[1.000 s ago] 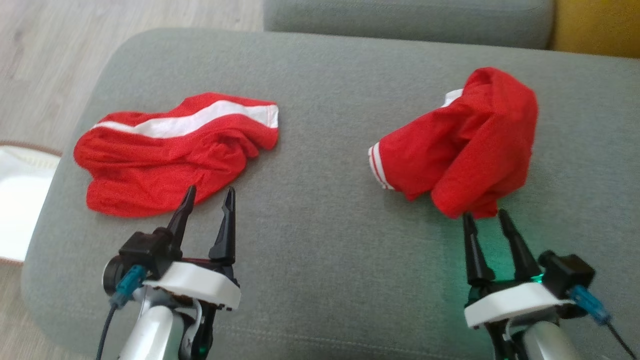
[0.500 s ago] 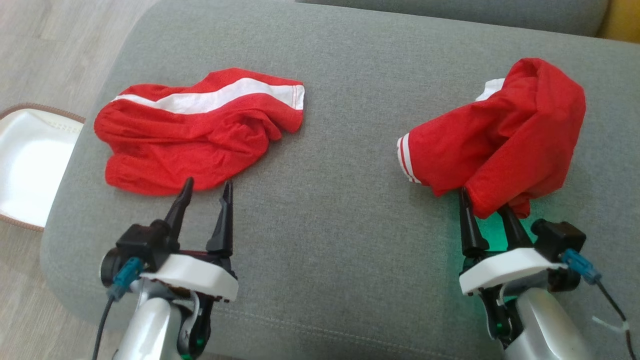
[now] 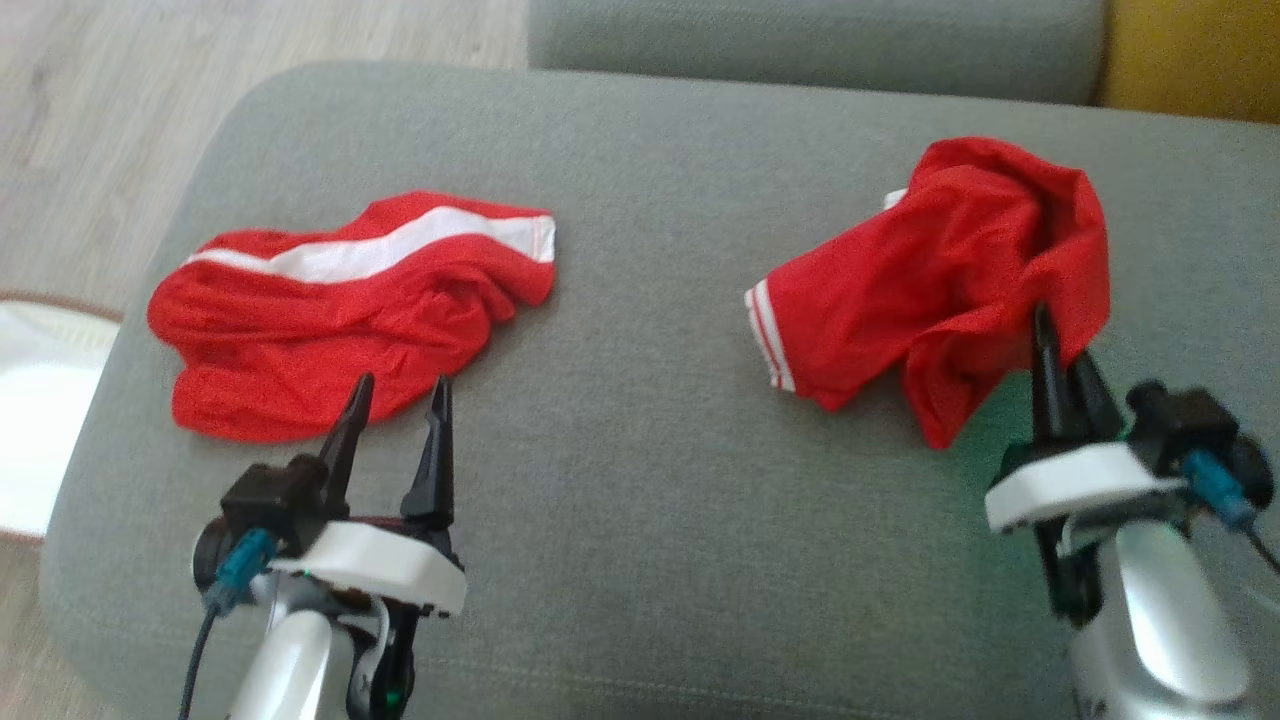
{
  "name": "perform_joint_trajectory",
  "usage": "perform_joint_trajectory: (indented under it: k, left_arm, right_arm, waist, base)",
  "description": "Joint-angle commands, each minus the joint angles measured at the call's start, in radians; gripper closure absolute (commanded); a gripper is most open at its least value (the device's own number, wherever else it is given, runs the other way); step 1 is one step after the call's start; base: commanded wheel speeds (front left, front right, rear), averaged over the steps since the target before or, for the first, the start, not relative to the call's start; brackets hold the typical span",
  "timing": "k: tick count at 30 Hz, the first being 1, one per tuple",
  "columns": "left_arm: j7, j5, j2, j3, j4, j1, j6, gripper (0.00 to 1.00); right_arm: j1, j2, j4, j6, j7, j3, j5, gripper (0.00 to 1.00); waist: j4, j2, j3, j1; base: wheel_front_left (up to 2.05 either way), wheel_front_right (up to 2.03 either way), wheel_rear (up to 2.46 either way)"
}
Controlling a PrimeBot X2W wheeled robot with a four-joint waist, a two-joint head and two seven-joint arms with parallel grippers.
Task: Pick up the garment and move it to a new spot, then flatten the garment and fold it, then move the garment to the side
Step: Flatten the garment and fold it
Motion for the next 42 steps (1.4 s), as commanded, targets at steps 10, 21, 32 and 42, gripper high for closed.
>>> perform_joint_trajectory:
  k: [10, 21, 32, 42]
  left_arm:
    - [-0.012, -0.057, 0.002, 0.015, -0.047, 0.039, 0.051, 0.00]
    - [-0.012, -0.063, 0.002, 0.012, -0.061, 0.046, 0.061, 0.00]
    - [-0.012, -0.048, 0.002, 0.027, -0.046, 0.032, 0.046, 0.00]
    - [-0.012, -0.040, 0.002, 0.029, -0.035, 0.014, 0.036, 0.00]
  right_arm:
    - [-0.344, -0.148, -0.076, 0.004, 0.018, 0.063, -0.232, 1.00]
    - [-0.160, -0.186, -0.103, 0.004, 0.147, -0.053, -0.179, 1.00]
    - [0.081, -0.028, -0.238, 0.004, 0.221, -0.200, -0.181, 0.00]
    - [0.159, -0.005, -0.294, 0.004, 0.141, -0.085, -0.068, 0.00]
  waist:
    - [-0.085, -0.0001, -0.108, 0.0000]
    - [-0.145, -0.0001, -0.084, 0.0000]
    - [-0.169, -0.0001, -0.068, 0.0000]
    - [-0.166, -0.0001, -0.067, 0.0000]
  base:
    - [0.00, 0.00, 0.00]
    - [0.00, 0.00, 0.00]
    - [0.00, 0.00, 0.00]
    - [0.00, 0.00, 0.00]
